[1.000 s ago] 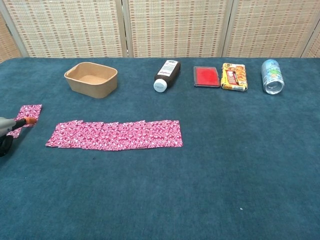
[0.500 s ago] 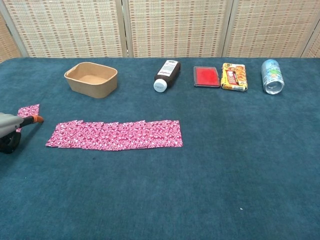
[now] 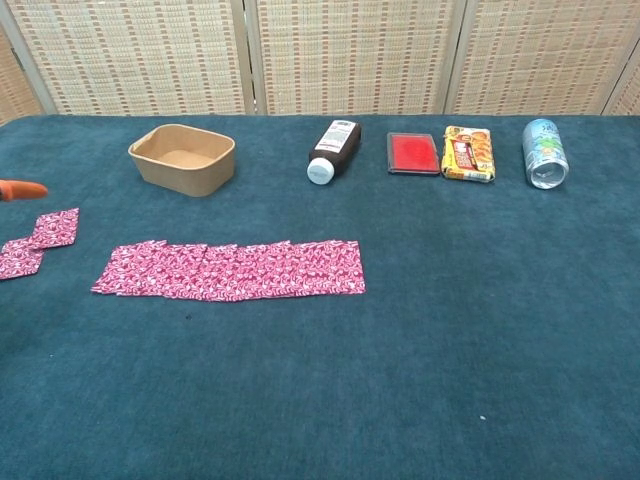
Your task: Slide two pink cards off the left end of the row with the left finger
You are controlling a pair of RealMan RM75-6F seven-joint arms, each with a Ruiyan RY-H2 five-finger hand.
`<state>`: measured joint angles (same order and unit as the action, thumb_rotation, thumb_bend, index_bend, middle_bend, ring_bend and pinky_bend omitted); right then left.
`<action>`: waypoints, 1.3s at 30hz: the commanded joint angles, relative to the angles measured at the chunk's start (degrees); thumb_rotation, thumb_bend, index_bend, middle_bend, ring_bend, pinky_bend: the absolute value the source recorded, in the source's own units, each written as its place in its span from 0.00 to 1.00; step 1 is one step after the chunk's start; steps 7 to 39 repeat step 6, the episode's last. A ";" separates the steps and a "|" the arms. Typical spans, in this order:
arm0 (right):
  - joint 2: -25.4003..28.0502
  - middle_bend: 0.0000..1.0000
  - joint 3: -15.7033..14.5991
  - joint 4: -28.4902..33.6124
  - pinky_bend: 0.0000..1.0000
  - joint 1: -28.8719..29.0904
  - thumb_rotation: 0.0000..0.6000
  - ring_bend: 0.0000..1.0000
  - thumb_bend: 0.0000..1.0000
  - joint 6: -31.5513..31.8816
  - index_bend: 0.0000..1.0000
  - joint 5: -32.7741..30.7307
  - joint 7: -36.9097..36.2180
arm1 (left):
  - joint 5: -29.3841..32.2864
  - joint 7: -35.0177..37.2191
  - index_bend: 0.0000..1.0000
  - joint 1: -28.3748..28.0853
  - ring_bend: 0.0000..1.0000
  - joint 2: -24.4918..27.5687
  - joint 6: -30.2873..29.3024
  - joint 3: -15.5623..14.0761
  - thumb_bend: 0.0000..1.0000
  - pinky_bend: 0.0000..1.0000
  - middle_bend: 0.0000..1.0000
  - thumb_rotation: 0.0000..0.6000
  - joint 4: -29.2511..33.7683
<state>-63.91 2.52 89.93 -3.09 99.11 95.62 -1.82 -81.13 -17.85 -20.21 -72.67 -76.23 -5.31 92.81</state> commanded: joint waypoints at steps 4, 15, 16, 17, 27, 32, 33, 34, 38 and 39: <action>-0.81 0.08 0.09 -0.04 0.25 0.44 1.00 0.00 0.13 -1.21 0.00 -0.51 1.70 | -3.75 7.40 0.01 7.58 0.49 3.23 -10.09 -0.86 0.61 0.66 0.38 1.00 -2.60; -0.61 0.08 -0.19 0.26 0.25 0.71 1.00 0.00 0.13 -2.17 0.00 -0.53 2.43 | -4.01 6.83 0.02 7.96 0.40 3.23 -10.24 -0.54 0.58 0.62 0.28 1.00 -3.12; -0.61 0.08 -0.19 0.26 0.25 0.71 1.00 0.00 0.13 -2.17 0.00 -0.53 2.43 | -4.01 6.83 0.02 7.96 0.40 3.23 -10.24 -0.54 0.58 0.62 0.28 1.00 -3.12; -0.61 0.08 -0.19 0.26 0.25 0.71 1.00 0.00 0.13 -2.17 0.00 -0.53 2.43 | -4.01 6.83 0.02 7.96 0.40 3.23 -10.24 -0.54 0.58 0.62 0.28 1.00 -3.12; -0.61 0.08 -0.19 0.26 0.25 0.71 1.00 0.00 0.13 -2.17 0.00 -0.53 2.43 | -4.01 6.83 0.02 7.96 0.40 3.23 -10.24 -0.54 0.58 0.62 0.28 1.00 -3.12; -0.61 0.08 -0.19 0.26 0.25 0.71 1.00 0.00 0.13 -2.17 0.00 -0.53 2.43 | -4.01 6.83 0.02 7.96 0.40 3.23 -10.24 -0.54 0.58 0.62 0.28 1.00 -3.12; -0.61 0.08 -0.19 0.26 0.25 0.71 1.00 0.00 0.13 -2.17 0.00 -0.53 2.43 | -4.01 6.83 0.02 7.96 0.40 3.23 -10.24 -0.54 0.58 0.62 0.28 1.00 -3.12; -0.61 0.08 -0.19 0.26 0.25 0.71 1.00 0.00 0.13 -2.17 0.00 -0.53 2.43 | -4.01 6.83 0.02 7.96 0.40 3.23 -10.24 -0.54 0.58 0.62 0.28 1.00 -3.12; -0.61 0.08 -0.19 0.26 0.25 0.71 1.00 0.00 0.13 -2.17 0.00 -0.53 2.43 | -4.01 6.83 0.02 7.96 0.40 3.23 -10.24 -0.54 0.58 0.62 0.28 1.00 -3.12; -0.61 0.08 -0.19 0.26 0.25 0.71 1.00 0.00 0.13 -2.17 0.00 -0.53 2.43 | -4.01 6.83 0.02 7.96 0.40 3.23 -10.24 -0.54 0.58 0.62 0.28 1.00 -3.12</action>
